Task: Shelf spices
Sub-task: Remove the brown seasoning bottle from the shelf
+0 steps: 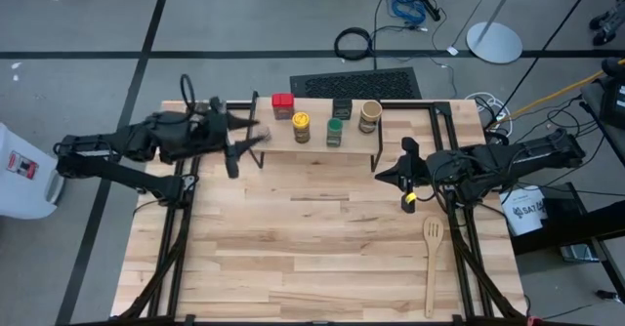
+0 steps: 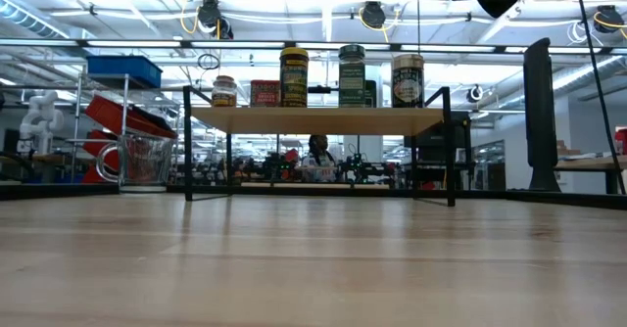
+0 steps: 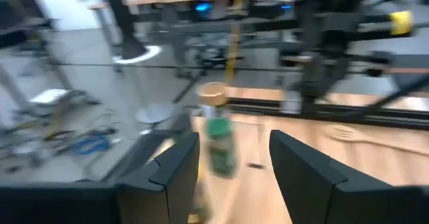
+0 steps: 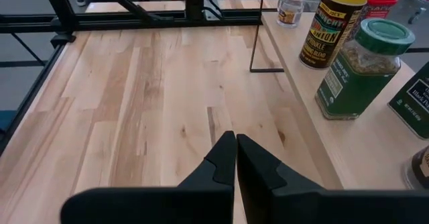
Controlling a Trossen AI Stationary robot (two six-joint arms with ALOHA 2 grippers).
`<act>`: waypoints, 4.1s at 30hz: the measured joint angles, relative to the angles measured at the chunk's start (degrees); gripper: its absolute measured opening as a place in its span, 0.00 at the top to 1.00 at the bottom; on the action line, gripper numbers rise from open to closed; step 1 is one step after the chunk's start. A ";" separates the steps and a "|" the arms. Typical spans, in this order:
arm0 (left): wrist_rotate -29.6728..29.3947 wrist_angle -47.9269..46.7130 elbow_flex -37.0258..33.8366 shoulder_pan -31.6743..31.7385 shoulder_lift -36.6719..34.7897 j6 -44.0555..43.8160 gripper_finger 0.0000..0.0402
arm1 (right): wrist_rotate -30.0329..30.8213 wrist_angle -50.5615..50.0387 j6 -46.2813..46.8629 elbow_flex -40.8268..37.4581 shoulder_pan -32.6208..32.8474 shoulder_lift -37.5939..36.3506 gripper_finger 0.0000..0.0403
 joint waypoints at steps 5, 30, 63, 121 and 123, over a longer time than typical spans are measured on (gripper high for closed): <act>2.91 -1.91 0.00 -0.72 3.12 1.37 0.52 | 0.00 0.00 0.81 0.00 0.00 0.00 1.00; -13.92 -8.32 13.92 15.18 12.86 15.19 0.40 | 0.00 -0.65 4.55 0.00 0.00 0.00 1.00; 16.33 -37.51 13.81 27.88 26.74 11.65 0.10 | -0.16 -4.29 6.45 0.00 -0.01 0.02 1.00; 14.81 -36.35 9.31 28.75 31.41 14.16 0.47 | -0.17 -3.91 6.58 0.00 0.00 0.02 1.00; 15.04 -36.35 9.31 28.75 31.41 14.13 0.47 | -0.17 -3.91 6.50 0.00 0.00 0.02 1.00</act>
